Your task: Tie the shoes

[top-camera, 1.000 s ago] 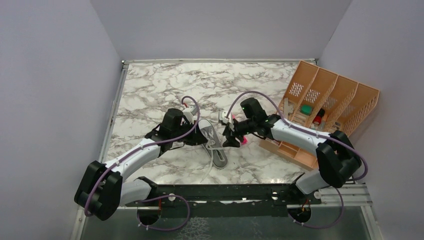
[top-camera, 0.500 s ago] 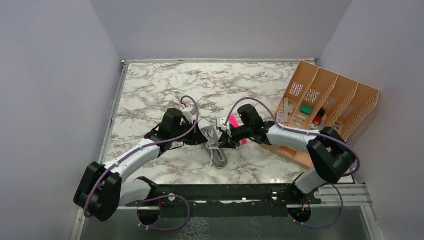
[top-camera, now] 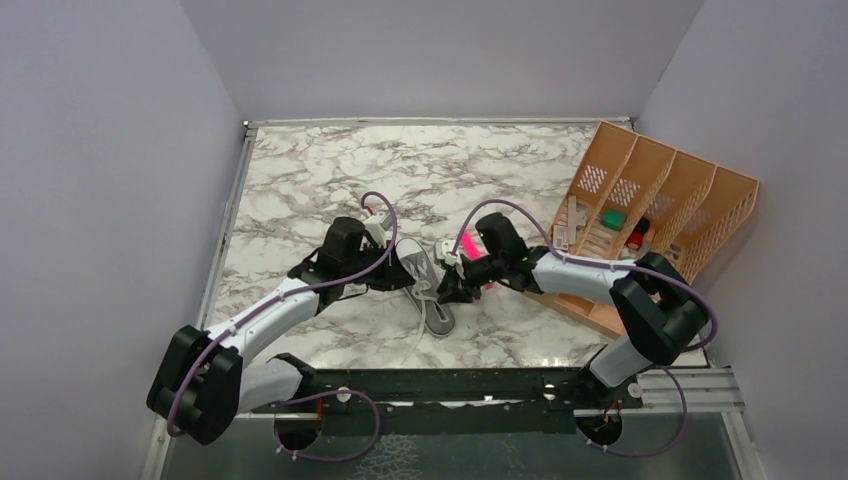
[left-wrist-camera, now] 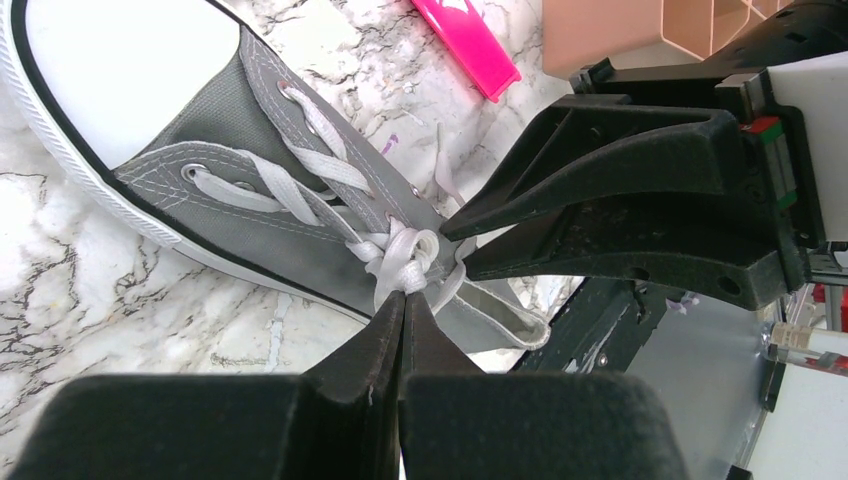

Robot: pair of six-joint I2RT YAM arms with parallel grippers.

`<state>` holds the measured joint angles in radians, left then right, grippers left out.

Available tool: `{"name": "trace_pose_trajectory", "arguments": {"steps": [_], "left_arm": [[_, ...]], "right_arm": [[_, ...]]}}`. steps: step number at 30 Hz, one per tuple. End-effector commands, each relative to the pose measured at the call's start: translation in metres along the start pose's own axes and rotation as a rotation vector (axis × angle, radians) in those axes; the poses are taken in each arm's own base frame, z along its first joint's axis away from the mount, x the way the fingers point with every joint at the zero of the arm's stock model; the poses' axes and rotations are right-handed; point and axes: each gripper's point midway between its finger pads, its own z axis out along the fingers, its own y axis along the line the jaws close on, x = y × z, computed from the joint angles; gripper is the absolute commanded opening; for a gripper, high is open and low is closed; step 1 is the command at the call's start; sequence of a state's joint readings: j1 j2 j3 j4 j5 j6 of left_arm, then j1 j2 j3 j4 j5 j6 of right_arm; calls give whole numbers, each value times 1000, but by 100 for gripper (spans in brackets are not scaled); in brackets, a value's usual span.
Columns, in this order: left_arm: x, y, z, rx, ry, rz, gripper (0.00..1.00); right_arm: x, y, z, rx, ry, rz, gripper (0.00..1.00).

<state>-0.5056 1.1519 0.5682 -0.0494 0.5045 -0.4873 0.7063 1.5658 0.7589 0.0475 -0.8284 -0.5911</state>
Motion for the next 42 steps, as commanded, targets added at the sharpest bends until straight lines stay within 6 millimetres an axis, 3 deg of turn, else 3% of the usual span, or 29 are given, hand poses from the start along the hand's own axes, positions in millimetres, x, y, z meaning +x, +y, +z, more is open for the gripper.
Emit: {"name": "trace_pose_trajectory", "arguments": {"steps": [1,5,9,15,19,22,24,26,29,34,42], "left_arm": [[-8,-7,-5,19,-25,27,0],[-5,-6,-7,13,-20,23,0],[3,-3,-9,0,-8,-15,0],[11,-6,-12,15,0,-53,0],[16,-6,-16,16,6,-67,0],[20,-5,-17,15,4,-78,0],[21,-5,-17,16,3,-78,0],[20,-5,-16,19,3,-75,0],[19,-6,-15,22,12,-69,0],[15,-8,-15,25,13,-55,0],[13,-10,-13,36,21,-56,0]], "right_arm": [[0,7,4,-21,-25,2,27],[-8,2,2,5,-43,20,19],[-21,-9,-2,93,-47,176,1],[-28,-10,-18,254,-65,490,1],[-32,-7,-24,325,-131,593,1],[-33,7,-19,229,-143,484,2],[-28,7,-17,208,-128,393,27],[-27,5,-17,204,-127,296,38],[-23,-1,-14,211,-112,224,38],[-23,6,-2,104,-113,177,35],[-17,5,3,83,-102,157,25]]}}
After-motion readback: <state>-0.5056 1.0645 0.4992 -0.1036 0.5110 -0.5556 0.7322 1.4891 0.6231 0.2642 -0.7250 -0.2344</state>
